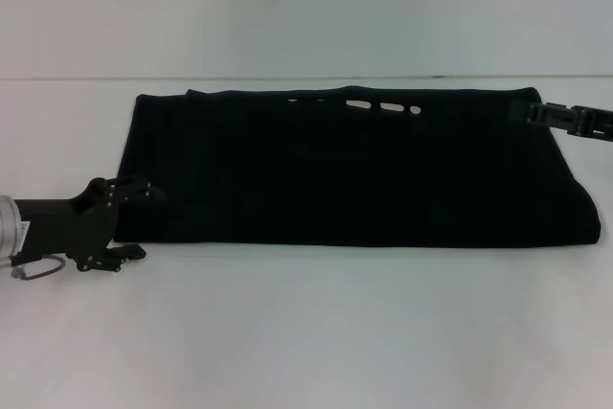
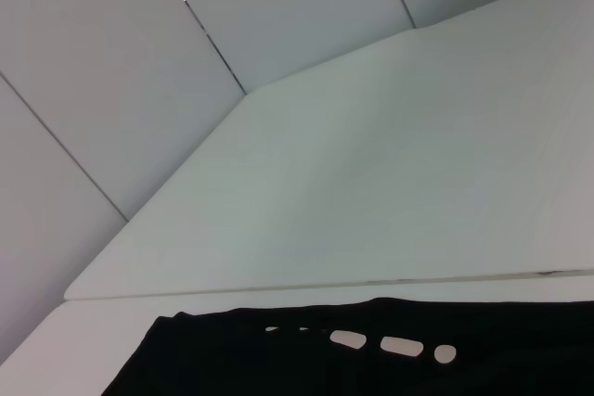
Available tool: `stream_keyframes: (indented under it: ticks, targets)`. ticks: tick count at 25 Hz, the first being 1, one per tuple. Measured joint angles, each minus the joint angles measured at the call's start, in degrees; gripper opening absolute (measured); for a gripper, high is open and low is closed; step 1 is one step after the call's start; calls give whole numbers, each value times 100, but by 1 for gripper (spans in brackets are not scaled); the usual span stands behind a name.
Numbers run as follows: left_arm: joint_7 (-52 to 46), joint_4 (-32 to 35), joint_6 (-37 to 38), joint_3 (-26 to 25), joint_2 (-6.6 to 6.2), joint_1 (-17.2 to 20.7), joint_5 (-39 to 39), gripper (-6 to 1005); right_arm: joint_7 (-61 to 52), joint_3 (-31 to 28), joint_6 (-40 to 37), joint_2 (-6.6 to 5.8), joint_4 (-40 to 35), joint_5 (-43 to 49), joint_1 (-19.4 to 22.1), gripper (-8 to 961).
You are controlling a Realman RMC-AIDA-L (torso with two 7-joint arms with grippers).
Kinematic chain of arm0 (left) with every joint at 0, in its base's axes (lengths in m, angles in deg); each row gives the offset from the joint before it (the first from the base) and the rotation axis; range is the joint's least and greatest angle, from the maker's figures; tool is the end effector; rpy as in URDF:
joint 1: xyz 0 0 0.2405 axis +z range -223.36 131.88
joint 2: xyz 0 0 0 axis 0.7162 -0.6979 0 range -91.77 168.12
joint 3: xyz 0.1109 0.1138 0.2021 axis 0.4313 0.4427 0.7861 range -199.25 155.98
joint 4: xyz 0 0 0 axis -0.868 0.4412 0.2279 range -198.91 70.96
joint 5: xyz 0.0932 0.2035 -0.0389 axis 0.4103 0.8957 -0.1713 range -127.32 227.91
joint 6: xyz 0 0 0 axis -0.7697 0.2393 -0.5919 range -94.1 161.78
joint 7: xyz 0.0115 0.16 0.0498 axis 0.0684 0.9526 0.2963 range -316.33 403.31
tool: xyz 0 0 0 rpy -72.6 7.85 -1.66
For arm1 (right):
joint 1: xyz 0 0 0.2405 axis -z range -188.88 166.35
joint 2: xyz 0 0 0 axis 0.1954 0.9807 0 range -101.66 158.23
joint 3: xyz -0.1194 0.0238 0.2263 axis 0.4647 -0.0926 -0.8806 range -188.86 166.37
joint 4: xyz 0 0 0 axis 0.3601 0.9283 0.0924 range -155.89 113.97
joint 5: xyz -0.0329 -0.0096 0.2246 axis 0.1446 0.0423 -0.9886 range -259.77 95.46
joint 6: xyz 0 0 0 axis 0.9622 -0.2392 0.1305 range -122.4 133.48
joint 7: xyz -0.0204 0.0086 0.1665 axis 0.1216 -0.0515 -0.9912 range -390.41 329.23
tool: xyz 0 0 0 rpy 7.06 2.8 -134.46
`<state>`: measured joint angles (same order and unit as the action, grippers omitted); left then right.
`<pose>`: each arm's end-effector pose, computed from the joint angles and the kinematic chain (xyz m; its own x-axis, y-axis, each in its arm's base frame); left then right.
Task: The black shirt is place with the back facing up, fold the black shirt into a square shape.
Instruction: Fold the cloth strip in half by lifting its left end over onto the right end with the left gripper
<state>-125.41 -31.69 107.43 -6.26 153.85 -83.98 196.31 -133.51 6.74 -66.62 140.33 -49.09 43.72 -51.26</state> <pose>-0.3405 0.3903 0.0054 -0.5619 0.7144 0.4171 0.8271 0.4947 0.2668 0.3014 0.4333 0.0411 0.4432 -0.6039 -0.6624 -0.8766 -0.4465 -0.1795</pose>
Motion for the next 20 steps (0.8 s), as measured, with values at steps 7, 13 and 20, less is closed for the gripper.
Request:
stream_keyframes:
  ticks: [7, 13, 20]
  targets:
    - [9, -51, -103, 1, 17, 18, -17, 899, 0, -12, 6, 3, 0, -2, 0, 927]
    - [15, -71, -183, 0, 17, 18, -36, 899, 0, -15, 9, 7, 0, -2, 0, 927]
    - [16, -80, -298, 0, 21, 21, -39, 899, 0, -15, 10, 9, 0, -2, 0, 927]
